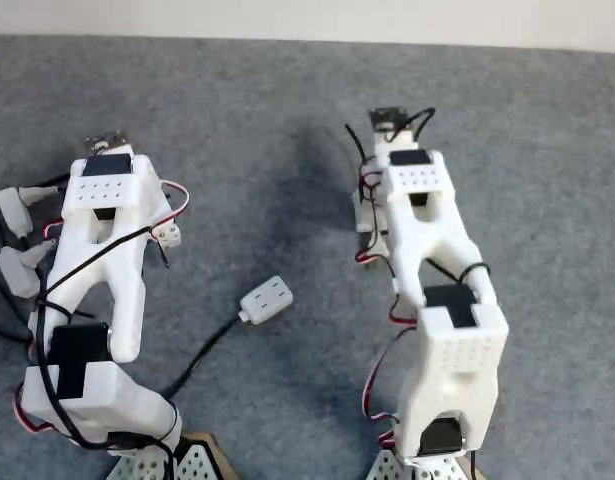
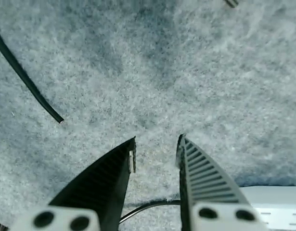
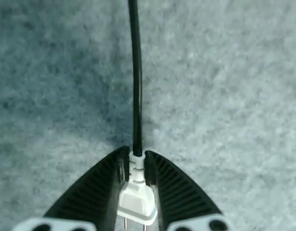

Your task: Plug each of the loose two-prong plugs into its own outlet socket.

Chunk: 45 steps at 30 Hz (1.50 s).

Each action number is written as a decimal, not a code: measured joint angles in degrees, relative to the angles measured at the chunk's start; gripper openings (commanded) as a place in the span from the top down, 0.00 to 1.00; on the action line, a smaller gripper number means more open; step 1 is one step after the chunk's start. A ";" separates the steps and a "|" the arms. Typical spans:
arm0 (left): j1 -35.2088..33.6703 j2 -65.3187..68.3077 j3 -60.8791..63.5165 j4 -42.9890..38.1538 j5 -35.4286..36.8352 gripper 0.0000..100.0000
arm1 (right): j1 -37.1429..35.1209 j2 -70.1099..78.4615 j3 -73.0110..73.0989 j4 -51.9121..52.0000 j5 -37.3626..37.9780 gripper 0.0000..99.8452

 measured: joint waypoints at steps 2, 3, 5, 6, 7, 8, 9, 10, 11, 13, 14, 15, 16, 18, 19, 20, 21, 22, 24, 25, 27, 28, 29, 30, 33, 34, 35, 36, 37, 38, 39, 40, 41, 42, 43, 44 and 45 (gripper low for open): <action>0.00 0.00 0.00 -0.09 0.00 0.85 | -0.18 1.93 -0.53 0.26 1.49 0.89; 0.00 0.00 0.00 -0.09 0.00 0.85 | -0.18 2.46 -0.62 0.35 2.02 0.87; 0.00 0.00 0.00 -0.09 0.00 0.85 | -0.26 2.81 -0.97 0.79 2.55 0.85; 0.00 0.00 0.00 -0.09 0.00 0.85 | -0.35 2.90 -1.14 0.88 2.55 0.85; 0.00 0.00 0.00 -0.09 0.00 0.85 | -0.35 2.90 -1.32 0.88 2.55 0.85; 0.00 0.00 0.00 -0.09 0.00 0.85 | -0.35 2.99 -1.32 0.88 2.55 0.85; 0.00 0.00 0.18 -0.09 0.00 0.85 | -0.35 2.99 -1.41 0.88 2.55 0.85; 0.00 0.00 0.18 -0.09 0.09 0.85 | -0.35 2.99 -1.41 0.88 2.55 0.85; 0.00 0.00 0.18 -0.09 0.09 0.85 | -0.35 2.99 -1.41 0.88 2.55 0.85; 0.00 0.00 0.26 -0.09 0.09 0.85 | -0.35 2.99 -1.41 1.14 2.90 0.85; 0.00 0.00 0.26 -0.09 0.09 0.85 | -0.35 2.99 -1.41 1.85 3.60 0.85; 0.00 0.00 0.26 -0.09 0.09 0.85 | -0.35 2.99 -1.41 2.64 5.19 0.85; 0.00 0.00 0.26 -0.09 0.09 0.85 | -0.35 2.99 -1.49 3.16 6.51 0.85; 0.00 0.00 0.26 -0.09 0.09 0.85 | -0.53 2.99 -1.49 3.69 7.65 0.87; 0.00 0.00 0.26 -0.09 0.09 0.85 | -0.79 2.99 -1.49 3.96 7.91 0.90; 0.00 0.00 0.26 -0.09 0.09 0.85 | -0.88 2.99 -1.49 3.96 7.91 0.94; 0.00 0.00 0.26 -0.09 0.09 0.85 | -0.88 2.99 -1.49 3.96 7.91 0.98; 0.00 0.00 0.26 -0.09 0.09 0.85 | -0.62 2.99 -1.49 3.96 7.91 1.00; 0.00 0.00 0.26 -0.09 0.09 0.85 | -0.35 2.99 -1.49 3.96 7.91 0.99; 0.00 0.00 0.26 -0.09 0.09 0.85 | -0.35 2.99 -1.49 3.96 7.91 0.99; 0.00 0.00 0.26 -0.09 0.09 0.85 | -0.44 2.99 -1.49 3.96 8.26 1.00; 0.00 0.00 0.26 -0.09 0.09 0.85 | -0.44 2.99 -1.49 3.96 8.26 1.00; 0.00 0.00 0.26 -0.09 0.09 0.85 | -0.44 2.99 -1.49 3.96 8.26 1.00; 0.00 0.00 0.26 -0.09 0.09 0.85 | -0.44 2.99 -1.49 3.96 8.26 1.00; 0.00 0.00 0.26 -0.18 0.09 0.85 | -0.44 3.08 -2.90 3.96 8.62 1.00; 0.00 0.00 0.26 -0.62 0.09 0.85 | -0.62 3.08 -3.69 4.13 9.49 1.00; 0.00 0.00 0.26 -1.23 0.09 0.85 | -0.88 3.08 -5.10 4.75 11.34 1.00; 0.00 0.00 0.26 -1.93 0.09 0.85 | -1.32 3.16 -6.68 6.68 13.80 1.00; 0.00 0.00 0.26 -2.29 -0.35 0.85 | -1.93 3.16 -8.70 9.58 16.44 1.00; 0.00 0.00 0.26 -2.29 -1.76 0.85 | -2.73 3.16 -11.08 12.57 18.90 1.00; 0.00 0.00 -0.26 -2.02 -3.08 0.84 | -3.69 3.16 -13.63 16.35 20.22 1.00; 0.00 0.09 -1.76 -0.97 -3.52 0.82 | -4.57 3.16 -16.44 20.84 19.69 1.00; 0.00 0.09 -3.78 0.53 -3.34 0.80 | -5.27 3.16 -19.69 24.62 17.76 1.00; 0.09 0.00 -6.15 2.29 -2.99 0.78 | -5.63 2.99 -23.12 26.55 14.42 1.00; 0.00 -0.09 -8.70 3.78 -2.81 0.76 | -5.71 2.46 -26.64 27.78 10.46 1.00; 0.00 -0.53 -11.16 5.45 -2.73 0.76 | -5.71 1.58 -30.07 28.75 6.77 1.00; 0.00 -1.32 -13.27 6.86 -2.64 0.75 | -5.71 0.18 -33.14 29.36 3.52 1.00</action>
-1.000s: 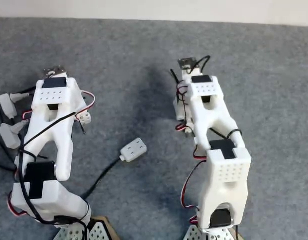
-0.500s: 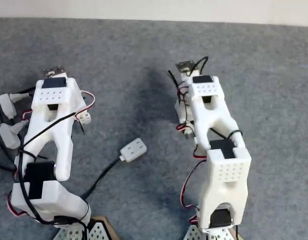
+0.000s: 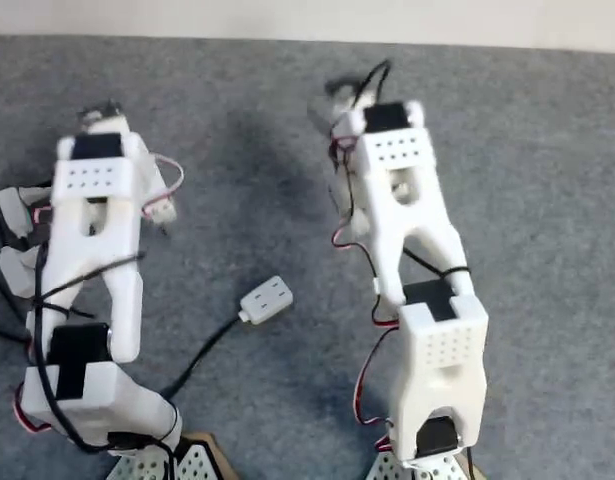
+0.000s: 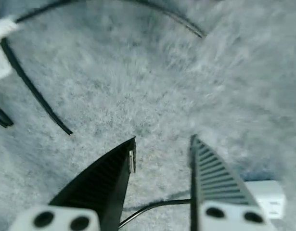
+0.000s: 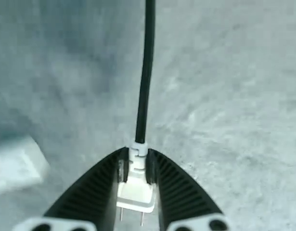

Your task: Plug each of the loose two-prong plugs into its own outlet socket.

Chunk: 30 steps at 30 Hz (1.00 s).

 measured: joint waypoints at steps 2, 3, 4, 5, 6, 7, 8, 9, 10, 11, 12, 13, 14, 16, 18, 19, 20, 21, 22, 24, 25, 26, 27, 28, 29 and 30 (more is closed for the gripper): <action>0.00 -3.52 -2.99 2.11 0.00 0.75 | -0.35 -3.78 -4.57 1.05 -4.92 1.00; 0.00 -5.89 -3.60 2.55 0.00 0.75 | -0.88 -6.07 -5.63 1.49 -6.86 1.00; 0.00 -8.62 -3.78 2.73 0.00 0.75 | -1.58 -8.26 -6.07 1.93 -8.44 1.00; 0.09 -11.87 -3.78 2.73 0.09 0.75 | -2.55 -10.37 -6.07 2.02 -9.67 1.00; 0.18 -15.21 -3.34 2.73 0.09 0.75 | -3.34 -12.40 -6.07 2.20 -11.08 1.00; 0.18 -19.08 -2.46 2.73 0.09 0.75 | -3.96 -14.51 -6.07 2.20 -12.48 1.00; 0.18 -23.12 -0.70 2.37 0.09 0.75 | -4.48 -16.53 -6.07 2.20 -13.80 1.00; 0.26 -26.90 1.49 1.76 0.18 0.75 | -4.75 -18.64 -5.98 2.20 -15.03 1.00; 0.79 -30.86 4.22 0.88 0.18 0.74 | -5.45 -20.75 -5.19 2.20 -15.74 1.00; 1.76 -34.73 7.38 0.00 0.18 0.72 | -6.33 -22.86 -3.87 1.49 -16.26 1.00; 2.99 -38.51 10.99 -1.32 0.18 0.70 | -7.47 -24.79 -2.11 0.53 -16.53 1.00; 4.22 -42.37 14.86 -2.73 0.18 0.67 | -8.70 -26.64 0.09 -0.70 -16.70 1.00; 5.36 -46.15 19.16 -4.31 0.18 0.64 | -9.85 -28.40 2.90 -2.37 -16.97 1.00; 7.56 -53.36 27.60 -7.56 0.18 0.60 | -11.34 -32.18 9.76 -6.68 -17.49 1.00; 9.76 -60.92 35.60 -10.37 0.18 0.57 | -11.78 -36.66 18.02 -12.40 -17.67 1.00; 10.64 -64.70 39.30 -11.52 0.26 0.57 | -11.78 -39.21 22.42 -15.65 -18.02 1.00; 11.25 -68.40 42.37 -12.57 0.26 0.57 | -11.78 -42.11 26.99 -18.73 -18.46 1.00; 11.78 -72.09 45.36 -13.45 0.26 0.57 | -11.78 -45.45 32.18 -22.24 -18.99 1.00; 12.22 -75.78 47.91 -14.24 0.26 0.57 | -11.78 -48.70 37.45 -25.85 -19.34 1.00; 13.89 -82.90 52.57 -14.77 0.26 0.57 | -11.78 -55.56 49.14 -34.29 -19.78 1.00; 14.77 -86.15 54.59 -14.86 0.26 0.57 | -11.96 -58.90 55.38 -38.77 -19.78 1.00; 15.47 -89.23 56.62 -14.86 0.26 0.57 | -12.40 -61.89 61.71 -43.25 -19.78 1.00; 15.82 -92.22 58.81 -14.86 0.26 0.57 | -12.75 -64.44 67.87 -47.30 -19.78 1.00; 16.00 -94.42 61.27 -15.03 0.26 0.57 | -13.27 -66.46 73.67 -50.99 -19.78 1.00; 16.00 -96.53 63.74 -15.56 0.26 0.57 | -13.63 -67.69 78.77 -54.07 -20.04 1.00; 15.91 -98.46 66.20 -16.53 0.26 0.57 | -14.07 -68.31 82.64 -56.53 -20.40 1.00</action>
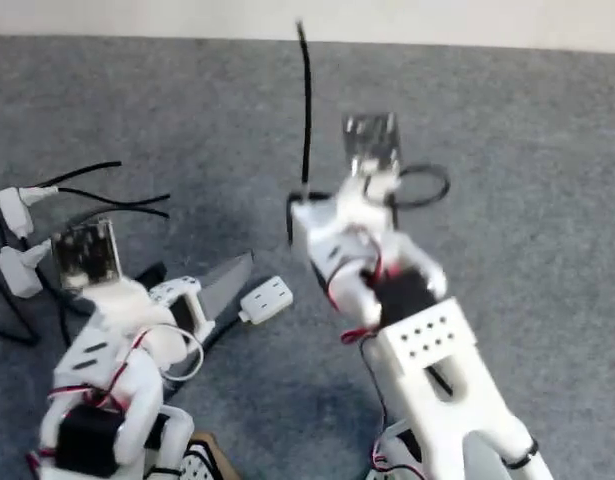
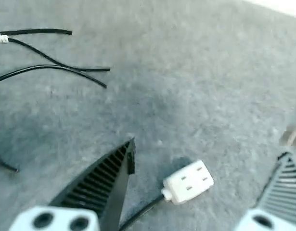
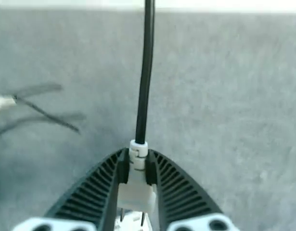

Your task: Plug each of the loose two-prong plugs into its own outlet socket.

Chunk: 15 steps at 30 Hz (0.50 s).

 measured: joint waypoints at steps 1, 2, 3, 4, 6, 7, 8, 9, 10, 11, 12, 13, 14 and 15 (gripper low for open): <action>0.09 -1.58 2.46 -1.05 0.00 0.57 | -0.35 -0.18 2.64 -1.32 -0.18 1.00; 0.18 -2.81 4.75 -2.20 0.00 0.57 | -1.23 -0.18 4.13 -2.11 -0.26 1.00; 0.35 -3.69 6.42 -3.16 0.00 0.57 | -2.20 -0.18 4.66 -2.64 -0.35 1.00; 0.35 -4.57 7.47 -3.69 0.00 0.57 | -3.16 -0.18 4.92 -3.08 -0.44 1.00; 1.67 -5.63 8.26 -3.52 0.00 0.57 | -4.04 0.70 5.10 -3.78 -0.44 1.00; 3.25 -5.98 8.26 -2.90 0.00 0.57 | -4.22 1.76 5.10 -3.87 -0.44 1.00; 5.19 -6.33 8.26 -2.20 0.00 0.57 | -4.31 3.08 5.10 -3.96 -0.44 1.00; 7.12 -6.42 8.53 -1.49 0.00 0.57 | -4.31 4.48 5.10 -4.04 -0.44 1.00; 9.05 -6.42 8.79 -0.97 0.00 0.57 | -4.31 5.54 5.10 -4.04 -0.53 1.00; 10.64 -6.42 9.05 -0.70 -0.09 0.57 | -4.13 6.51 5.10 -4.04 -1.14 1.00; 11.78 -6.42 9.05 -0.70 0.00 0.57 | -4.13 7.12 5.01 -4.04 -1.58 1.00; 12.48 -6.59 9.32 -0.70 0.00 0.57 | -4.22 7.30 5.01 -4.04 -1.85 1.00; 12.66 -6.68 10.11 -0.70 0.00 0.57 | -4.31 7.30 5.01 -4.04 -2.02 1.00; 12.66 -6.42 10.81 -0.70 0.00 0.57 | -4.31 7.30 5.01 -4.04 -2.02 1.00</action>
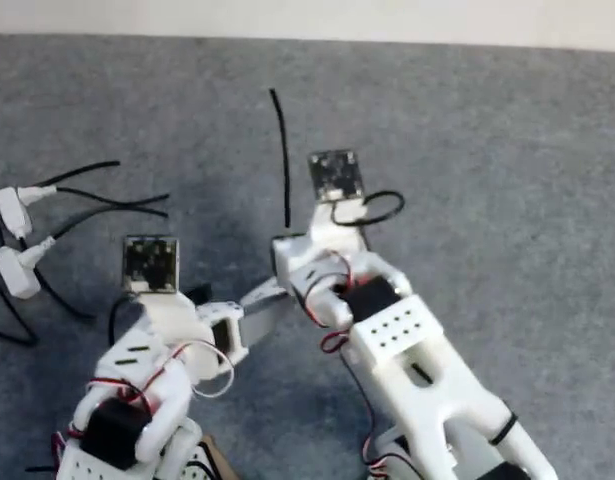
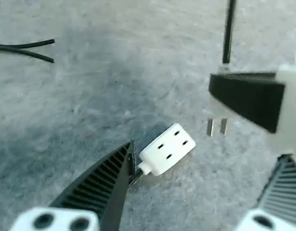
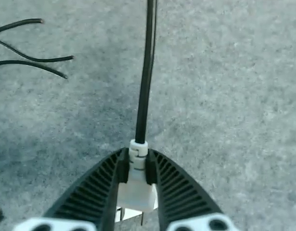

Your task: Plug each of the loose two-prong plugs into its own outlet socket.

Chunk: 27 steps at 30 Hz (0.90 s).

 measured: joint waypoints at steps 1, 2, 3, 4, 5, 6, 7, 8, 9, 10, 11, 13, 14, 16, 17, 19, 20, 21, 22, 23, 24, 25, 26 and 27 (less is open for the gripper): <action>0.09 0.00 0.26 0.00 0.00 0.57 | 0.00 0.00 -0.26 0.18 0.00 1.00; 0.09 0.00 0.44 0.00 0.00 0.57 | 0.00 0.00 -0.97 1.14 -0.09 1.00; 0.09 -0.18 0.70 -0.18 0.00 0.57 | 0.00 0.00 -2.02 2.73 -0.09 1.00; 0.18 -0.09 1.14 -0.44 0.00 0.57 | 0.00 -0.18 -3.60 4.66 -0.09 1.00; 0.18 -0.09 1.76 -1.05 0.00 0.57 | 0.00 -0.62 -5.19 7.03 -0.09 1.00; 0.18 0.00 2.55 -1.85 0.00 0.57 | 0.00 -1.23 -6.95 9.49 -0.09 1.00; 0.18 0.00 3.52 -2.73 -0.26 0.58 | 0.00 -1.85 -8.79 12.22 -0.09 1.00; 0.18 0.00 4.40 -3.43 -0.97 0.58 | 0.00 -2.46 -10.64 15.21 -0.09 1.00; 0.18 0.00 5.01 -4.13 -1.93 0.58 | 0.00 -3.08 -12.57 18.11 -0.09 1.00; 0.18 0.00 5.27 -4.75 -2.46 0.58 | -0.44 -3.52 -14.51 21.01 -0.09 1.00; 0.18 0.00 5.27 -5.19 -2.73 0.58 | -0.97 -3.78 -16.18 23.74 -0.09 1.00; -1.32 0.00 5.27 -5.63 -2.99 0.58 | -1.85 -4.13 -18.99 28.13 0.97 1.00; -2.29 0.00 5.27 -5.98 -2.99 0.58 | -1.93 -4.13 -20.13 29.80 1.32 1.00; -4.13 0.00 5.27 -6.24 -2.99 0.58 | -2.02 -4.13 -21.36 31.82 1.67 1.00; -4.40 0.00 5.27 -6.24 -2.99 0.58 | -2.02 -4.13 -21.54 32.18 1.67 1.00; -4.31 0.00 5.27 -6.24 -2.99 0.58 | -2.02 -4.13 -21.54 32.18 1.67 1.00; -4.31 0.00 5.27 -6.24 -2.99 0.58 | -2.02 -4.13 -21.27 32.09 1.67 1.00; -4.57 0.00 5.27 -6.24 -2.99 0.58 | -2.02 -4.13 -20.66 31.03 1.67 1.00; -4.75 0.00 5.27 -6.24 -2.99 0.58 | -2.02 -4.13 -20.04 29.54 1.67 1.00; -4.75 0.00 5.27 -6.24 -2.99 0.58 | -1.93 -4.13 -18.99 27.60 1.67 1.00; -4.40 0.00 5.27 -6.24 -2.99 0.58 | -1.67 -4.13 -17.41 25.41 1.67 1.00; -3.60 0.00 5.27 -5.98 -2.99 0.58 | -1.41 -4.40 -15.56 22.77 1.49 1.00; -2.64 0.00 5.27 -5.19 -2.99 0.58 | -1.14 -4.66 -13.45 19.96 1.05 1.00; -1.32 0.00 5.19 -4.31 -2.99 0.58 | -0.79 -4.75 -11.43 17.23 0.88 1.00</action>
